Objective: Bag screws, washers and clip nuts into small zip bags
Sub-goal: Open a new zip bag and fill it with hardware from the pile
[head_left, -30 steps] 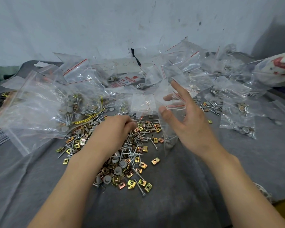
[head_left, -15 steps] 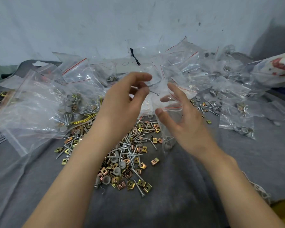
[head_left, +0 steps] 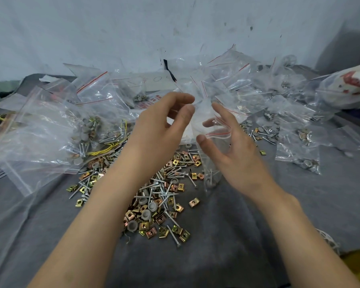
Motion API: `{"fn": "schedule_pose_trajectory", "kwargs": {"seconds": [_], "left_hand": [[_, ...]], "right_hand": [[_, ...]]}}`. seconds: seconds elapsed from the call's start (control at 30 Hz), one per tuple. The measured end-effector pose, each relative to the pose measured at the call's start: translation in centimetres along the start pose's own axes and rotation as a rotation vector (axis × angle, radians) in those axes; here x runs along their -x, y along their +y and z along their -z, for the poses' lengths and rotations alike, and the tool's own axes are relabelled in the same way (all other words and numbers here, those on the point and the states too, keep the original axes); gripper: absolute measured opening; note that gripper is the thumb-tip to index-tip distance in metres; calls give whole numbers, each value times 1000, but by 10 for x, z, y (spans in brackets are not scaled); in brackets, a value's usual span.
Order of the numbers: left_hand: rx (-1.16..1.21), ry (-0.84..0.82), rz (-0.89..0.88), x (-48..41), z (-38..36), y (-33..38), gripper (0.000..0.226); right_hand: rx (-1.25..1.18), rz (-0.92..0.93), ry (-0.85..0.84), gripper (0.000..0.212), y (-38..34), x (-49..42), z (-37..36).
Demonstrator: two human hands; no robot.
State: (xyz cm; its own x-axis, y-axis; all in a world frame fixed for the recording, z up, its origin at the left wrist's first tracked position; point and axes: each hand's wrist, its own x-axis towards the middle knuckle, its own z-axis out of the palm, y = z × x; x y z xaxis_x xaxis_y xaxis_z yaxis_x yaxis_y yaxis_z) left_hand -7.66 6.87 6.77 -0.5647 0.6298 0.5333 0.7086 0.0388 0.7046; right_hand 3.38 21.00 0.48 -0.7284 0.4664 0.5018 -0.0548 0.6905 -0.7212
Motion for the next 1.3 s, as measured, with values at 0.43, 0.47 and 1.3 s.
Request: {"fn": "schedule_pose_trajectory", "kwargs": {"seconds": [0.43, 0.47, 1.3], "left_hand": [[-309, -163, 236, 17, 15, -46, 30], [-358, -198, 250, 20, 17, -50, 30], [-796, -435, 296, 30, 8, -70, 34]], "right_hand": [[-17, -17, -1, 73, -1, 2, 1], [-17, -18, -4, 74, -1, 2, 2], [-37, -34, 9, 75, -2, 1, 4]]}}
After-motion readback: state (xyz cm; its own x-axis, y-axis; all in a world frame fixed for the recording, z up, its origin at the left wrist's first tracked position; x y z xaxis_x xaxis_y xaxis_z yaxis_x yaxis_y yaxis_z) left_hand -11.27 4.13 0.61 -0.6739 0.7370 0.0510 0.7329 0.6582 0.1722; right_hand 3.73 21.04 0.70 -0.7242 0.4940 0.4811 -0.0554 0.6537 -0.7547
